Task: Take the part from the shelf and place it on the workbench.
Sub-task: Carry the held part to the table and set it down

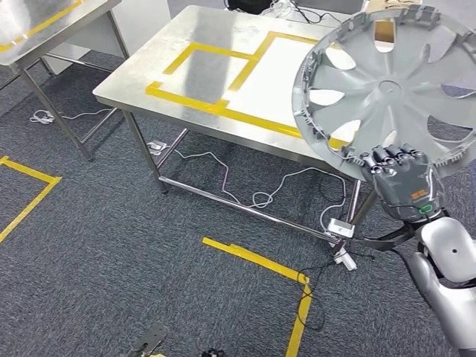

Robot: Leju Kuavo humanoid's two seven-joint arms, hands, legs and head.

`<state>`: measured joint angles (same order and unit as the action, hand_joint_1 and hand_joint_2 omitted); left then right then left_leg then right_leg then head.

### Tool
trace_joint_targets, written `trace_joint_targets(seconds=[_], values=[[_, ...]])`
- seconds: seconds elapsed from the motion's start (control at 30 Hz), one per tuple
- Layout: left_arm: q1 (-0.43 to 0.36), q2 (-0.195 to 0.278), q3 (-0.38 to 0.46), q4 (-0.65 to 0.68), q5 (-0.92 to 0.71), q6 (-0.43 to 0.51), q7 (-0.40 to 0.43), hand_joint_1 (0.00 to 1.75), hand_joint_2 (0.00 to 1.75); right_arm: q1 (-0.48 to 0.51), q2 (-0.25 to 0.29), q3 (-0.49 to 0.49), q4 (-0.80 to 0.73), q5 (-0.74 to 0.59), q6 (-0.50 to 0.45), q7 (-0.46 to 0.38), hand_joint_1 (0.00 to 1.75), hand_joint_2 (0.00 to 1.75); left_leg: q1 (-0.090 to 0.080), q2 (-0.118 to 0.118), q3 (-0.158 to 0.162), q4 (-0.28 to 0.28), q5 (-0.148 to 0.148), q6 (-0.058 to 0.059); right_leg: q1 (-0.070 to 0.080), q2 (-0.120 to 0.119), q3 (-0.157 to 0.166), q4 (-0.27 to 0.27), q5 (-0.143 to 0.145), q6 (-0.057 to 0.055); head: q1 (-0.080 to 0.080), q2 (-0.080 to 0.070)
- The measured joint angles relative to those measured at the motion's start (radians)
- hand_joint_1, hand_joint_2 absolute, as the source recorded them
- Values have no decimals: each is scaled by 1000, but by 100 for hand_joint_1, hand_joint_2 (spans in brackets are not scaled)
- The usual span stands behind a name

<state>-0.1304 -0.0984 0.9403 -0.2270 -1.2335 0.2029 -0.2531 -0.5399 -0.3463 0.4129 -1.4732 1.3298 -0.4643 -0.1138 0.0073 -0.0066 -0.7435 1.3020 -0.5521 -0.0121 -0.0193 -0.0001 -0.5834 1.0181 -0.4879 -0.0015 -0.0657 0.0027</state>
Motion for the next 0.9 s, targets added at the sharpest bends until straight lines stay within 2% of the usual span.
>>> trace_joint_targets(seconds=[0.07, 0.1, 0.13, 0.23, 0.3, 0.33, 0.4, 0.43, 0.47, 0.5, 0.53, 0.57, 0.6, 0.63, 0.7, 0.8, 0.83, 0.9], values=[[0, 1, 0, 0, -1, 0, 0, 0, 175, -7, 5, 9, 6, 2, 4, -1, 175, 175, -1, 0, 45, -129, 91, 6, 0, 0, 17, 0, -12, 5, 0, 0], [0, 1, 0, 0, -2, -1, 0, 0, 175, -14, 8, 14, 11, 4, 9, -2, 175, 175, -2, -1, 69, -190, 121, 10, 2, 1, 22, 1, -18, 9, 1, 0], [-1, 1, 0, 0, -4, -2, 0, 0, 175, -24, 12, 20, 17, 8, 16, -3, 175, 175, -4, -1, 85, -232, 131, 14, 4, 1, 22, 1, -21, 14, 1, 0], [-3, 0, -2, 0, -11, -6, 3, 0, 175, -62, 32, 45, 45, 26, 42, -2, 175, 175, -6, 0, 95, -264, 117, 26, 5, 2, 15, -2, -24, 28, 1, 0], [-6, 0, -5, 0, -14, -8, 5, 0, 175, -88, 47, 67, 67, 35, 55, -2, 175, 175, -2, 0, 103, -272, 116, 35, 4, 1, 3, 20, -40, 35, 3, 0], [-10, -1, -6, 0, -14, -8, 5, 0, 175, -101, 55, 79, 79, 39, 60, -2, 175, 175, -1, 0, 108, -275, 115, 41, 4, 0, -20, 61, -59, 37, 4, 0], [-16, -1, -7, 0, -16, -9, 8, 0, 175, -122, 69, 103, 100, 45, 68, -2, 175, 175, -1, -1, 112, -275, 109, 49, 4, 0, -94, 191, -106, 39, 5, 0], [-18, -1, -7, 0, -17, -10, 10, 0, 175, -129, 76, 115, 109, 48, 73, -1, 175, 175, -2, -2, 114, -275, 106, 51, 4, 1, -131, 249, -118, 40, 4, 0], [-18, -2, -7, 0, -19, -11, 12, 0, 175, -136, 82, 126, 117, 51, 79, 1, 175, 175, -2, -4, 119, -275, 103, 52, 4, 1, -154, 277, -112, 41, 5, 0], [-17, -2, -8, 0, -21, -12, 14, 0, 175, -143, 89, 136, 124, 53, 85, 2, 175, 175, -2, -6, 125, -274, 98, 51, 4, 0, -160, 266, -84, 41, 5, 0], [-16, -3, -9, 0, -23, -13, 16, 0, 175, -152, 96, 144, 131, 56, 92, 3, 175, 175, -2, -7, 132, -273, 92, 49, 4, 0, -147, 217, -40, 40, 5, 0], [-16, -3, -10, 0, -25, -14, 18, 0, 175, -162, 104, 153, 137, 59, 99, 4, 175, 175, -2, -8, 140, -273, 86, 45, 4, -1, -123, 153, 3, 38, 5, 0], [-18, -4, -12, 0, -27, -15, 19, 0, 175, -174, 111, 161, 145, 61, 106, 4, 175, 175, -3, -8, 146, -271, 80, 41, 6, -2, -97, 94, 34, 36, 5, 0], [-21, -4, -13, 0, -29, -16, 20, 0, 175, -187, 120, 170, 153, 63, 111, 4, 175, 175, -4, -8, 147, -270, 76, 36, 7, -2, -74, 49, 45, 32, 5, 0], [-26, -4, -16, 0, -31, -18, 23, 0, 175, -211, 138, 186, 169, 66, 120, 4, 175, 175, -6, -6, 145, -268, 72, 27, 12, 0, -55, 19, 33, 23, 5, 0], [-29, -4, -22, 0, -34, -18, 24, 0, 175, -235, 159, 205, 193, 67, 129, 6, 175, 175, -4, -4, 144, -253, 56, 11, 7, 1, -40, 6, 25, 7, 4, 0], [-30, -4, -23, 0, -34, -18, 25, 0, 175, -241, 165, 211, 202, 67, 130, 8, 175, 175, -3, -3, 129, -220, 40, 5, 4, 0, -32, 3, 23, 2, 3, 0], [-30, -4, -24, 0, -34, -19, 26, 0, 175, -246, 179, 225, 218, 68, 132, 14, 175, 175, 1, -2, 66, -102, -4, -5, 3, 0, -23, 1, 16, -5, 0, 0]])
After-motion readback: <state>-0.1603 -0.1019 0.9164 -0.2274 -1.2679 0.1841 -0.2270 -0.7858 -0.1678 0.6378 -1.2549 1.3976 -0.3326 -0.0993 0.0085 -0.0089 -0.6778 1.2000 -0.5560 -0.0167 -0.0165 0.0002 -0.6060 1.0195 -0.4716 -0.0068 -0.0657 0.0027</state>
